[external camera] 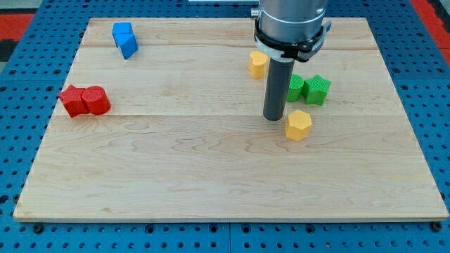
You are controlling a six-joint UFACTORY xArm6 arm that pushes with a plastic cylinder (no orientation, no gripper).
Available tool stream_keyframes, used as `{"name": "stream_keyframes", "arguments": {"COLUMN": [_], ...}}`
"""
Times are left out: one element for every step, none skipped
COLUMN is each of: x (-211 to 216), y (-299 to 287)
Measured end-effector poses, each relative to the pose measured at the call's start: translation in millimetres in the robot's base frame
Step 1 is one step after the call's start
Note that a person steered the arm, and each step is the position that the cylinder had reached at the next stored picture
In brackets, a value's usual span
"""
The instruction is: Move yellow heart into the yellow hexagon
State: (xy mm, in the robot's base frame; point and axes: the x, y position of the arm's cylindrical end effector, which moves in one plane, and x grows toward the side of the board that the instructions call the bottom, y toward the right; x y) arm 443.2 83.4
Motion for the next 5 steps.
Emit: {"name": "stream_keyframes", "arguments": {"x": [23, 62, 59, 26, -44], "y": [40, 70, 56, -44, -49]}}
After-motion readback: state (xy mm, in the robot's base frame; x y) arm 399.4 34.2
